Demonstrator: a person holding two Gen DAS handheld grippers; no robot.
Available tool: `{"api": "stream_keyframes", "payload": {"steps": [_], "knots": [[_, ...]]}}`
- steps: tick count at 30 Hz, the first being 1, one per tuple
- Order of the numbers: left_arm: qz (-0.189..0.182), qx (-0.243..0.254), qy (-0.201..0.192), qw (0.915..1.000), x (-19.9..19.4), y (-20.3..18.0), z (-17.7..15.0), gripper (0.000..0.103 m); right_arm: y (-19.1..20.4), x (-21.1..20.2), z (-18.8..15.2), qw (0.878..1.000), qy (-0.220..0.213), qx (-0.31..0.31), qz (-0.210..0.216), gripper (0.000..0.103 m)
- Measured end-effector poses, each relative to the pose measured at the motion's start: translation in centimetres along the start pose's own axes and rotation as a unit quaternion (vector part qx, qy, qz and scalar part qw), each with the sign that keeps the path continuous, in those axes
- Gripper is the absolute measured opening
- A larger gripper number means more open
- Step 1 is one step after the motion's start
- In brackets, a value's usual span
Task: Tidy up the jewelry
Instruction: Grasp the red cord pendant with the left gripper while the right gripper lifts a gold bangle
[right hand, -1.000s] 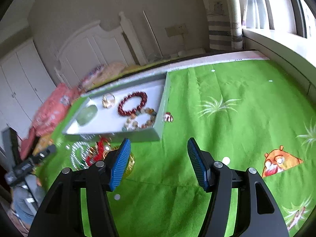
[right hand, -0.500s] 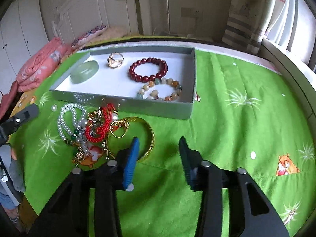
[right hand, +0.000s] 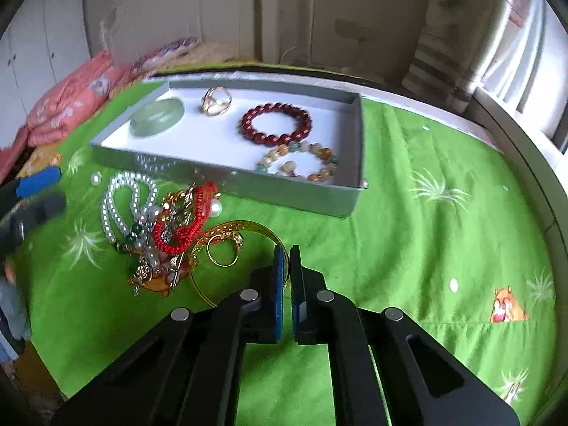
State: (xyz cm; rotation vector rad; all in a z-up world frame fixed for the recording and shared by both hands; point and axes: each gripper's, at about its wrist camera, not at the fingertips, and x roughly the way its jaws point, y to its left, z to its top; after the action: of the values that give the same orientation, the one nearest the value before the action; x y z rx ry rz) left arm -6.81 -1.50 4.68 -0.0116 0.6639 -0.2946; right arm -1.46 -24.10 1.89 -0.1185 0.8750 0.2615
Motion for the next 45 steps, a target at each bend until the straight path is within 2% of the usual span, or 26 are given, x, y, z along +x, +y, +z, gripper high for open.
{"api": "stream_keyframes", "payload": {"steps": [2,4,5,7,9,14,19,24,26,28,30,31,32,33,35,39,45], "knots": [[-0.003,0.074,0.004,0.9972,0.0,-2.8,0.0,0.094,-0.7,-0.2,-0.2,1.000,-0.005,0.016,0.010,0.004],[0.007,0.137,0.005,0.9906,0.4,-5.1,0.0,0.091,-1.3,-0.4,-0.3,0.999,-0.012,0.031,0.022,0.004],[0.010,0.163,0.007,0.9865,0.7,-6.0,0.0,0.087,-1.6,-0.6,-0.3,0.999,-0.017,0.037,0.024,0.004],[0.007,0.199,0.020,0.9798,1.9,-7.2,0.4,0.070,-1.7,-0.9,-0.3,0.998,-0.024,0.044,0.024,0.004],[0.002,0.218,0.031,0.9755,2.9,-7.8,0.6,0.063,-2.1,-1.1,-0.4,0.998,-0.030,0.053,0.030,0.004],[-0.022,0.261,0.049,0.9639,4.3,-9.6,0.6,0.063,-2.6,-1.5,-0.5,0.996,-0.038,0.065,0.036,0.004],[-0.034,0.276,0.060,0.9586,5.1,-10.7,0.5,0.058,-3.8,-2.1,-0.8,0.992,-0.056,0.096,0.055,0.004],[-0.021,0.291,0.073,0.9536,6.2,-11.6,0.2,0.058,-4.0,-2.1,-0.8,0.991,-0.060,0.102,0.060,0.004],[-0.010,0.294,0.079,0.9525,6.8,-11.8,0.4,0.055,-4.0,-2.2,-0.8,0.991,-0.060,0.103,0.062,0.004],[-0.001,0.297,0.088,0.9509,7.3,-11.8,0.4,0.047,-4.2,-2.1,-0.9,0.990,-0.061,0.106,0.066,0.004],[0.002,0.293,0.091,0.9518,7.6,-11.6,0.6,0.040,-4.4,-2.1,-0.9,0.990,-0.061,0.110,0.069,0.004],[0.006,0.287,0.085,0.9540,7.5,-11.5,0.7,0.030,-4.4,-2.1,-0.9,0.989,-0.061,0.111,0.070,0.004],[0.000,0.280,0.082,0.9565,7.3,-11.3,0.9,0.023,-4.4,-2.1,-0.9,0.989,-0.061,0.112,0.071,0.004],[-0.019,0.265,0.081,0.9607,7.0,-10.9,1.2,0.010,-4.4,-2.1,-0.9,0.989,-0.061,0.112,0.072,0.004],[-0.023,0.252,0.066,0.9651,6.4,-10.6,1.5,0.007,-4.5,-2.1,-0.9,0.989,-0.062,0.112,0.074,0.004],[-0.053,0.205,0.050,0.9760,5.1,-9.0,2.7,0.006,-4.6,-2.1,-0.9,0.989,-0.063,0.112,0.075,0.004],[-0.093,0.139,0.039,0.9852,3.8,-6.8,4.4,0.006,-4.6,-2.2,-0.9,0.989,-0.063,0.112,0.076,0.004]]}}
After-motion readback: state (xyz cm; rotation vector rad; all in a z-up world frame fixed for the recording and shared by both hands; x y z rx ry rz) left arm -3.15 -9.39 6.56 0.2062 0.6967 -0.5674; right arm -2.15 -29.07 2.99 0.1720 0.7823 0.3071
